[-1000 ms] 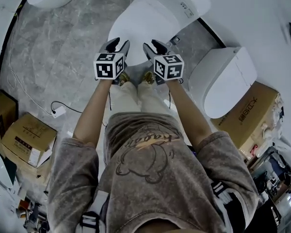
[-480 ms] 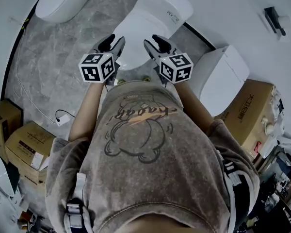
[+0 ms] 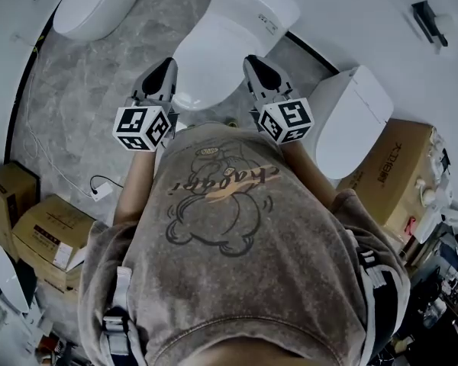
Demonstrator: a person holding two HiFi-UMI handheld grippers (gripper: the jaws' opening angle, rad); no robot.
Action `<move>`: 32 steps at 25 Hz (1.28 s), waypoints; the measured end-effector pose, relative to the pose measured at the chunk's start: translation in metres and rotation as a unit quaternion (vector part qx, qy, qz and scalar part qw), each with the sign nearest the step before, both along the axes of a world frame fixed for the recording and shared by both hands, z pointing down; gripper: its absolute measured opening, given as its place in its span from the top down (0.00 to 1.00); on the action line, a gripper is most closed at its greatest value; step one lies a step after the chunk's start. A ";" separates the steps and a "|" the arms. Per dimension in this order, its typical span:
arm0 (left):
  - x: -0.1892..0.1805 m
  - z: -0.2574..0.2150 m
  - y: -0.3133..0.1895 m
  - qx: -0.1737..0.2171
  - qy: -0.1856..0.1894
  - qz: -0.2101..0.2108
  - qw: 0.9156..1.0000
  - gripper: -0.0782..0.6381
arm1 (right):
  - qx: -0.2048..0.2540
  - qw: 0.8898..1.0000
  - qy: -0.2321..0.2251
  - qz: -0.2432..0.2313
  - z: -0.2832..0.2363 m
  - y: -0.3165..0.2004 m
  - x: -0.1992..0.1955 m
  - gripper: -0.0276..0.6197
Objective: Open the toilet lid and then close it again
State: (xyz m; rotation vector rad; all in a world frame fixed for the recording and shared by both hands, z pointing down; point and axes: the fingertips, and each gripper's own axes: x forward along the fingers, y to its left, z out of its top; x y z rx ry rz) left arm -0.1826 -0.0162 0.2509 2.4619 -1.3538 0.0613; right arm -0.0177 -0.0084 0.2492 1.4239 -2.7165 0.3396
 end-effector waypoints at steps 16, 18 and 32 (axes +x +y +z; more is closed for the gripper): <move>0.003 0.020 0.001 0.044 -0.047 -0.029 0.998 0.88 | -0.002 1.000 0.008 0.016 0.029 -0.005 0.017 0.91; 0.002 0.020 0.002 0.043 -0.050 -0.029 0.997 0.88 | -0.003 1.000 0.006 0.017 0.028 -0.006 0.015 0.91; 0.000 0.021 0.010 0.036 -0.050 -0.027 0.998 0.88 | -0.013 1.000 0.010 0.015 0.034 0.001 0.013 0.91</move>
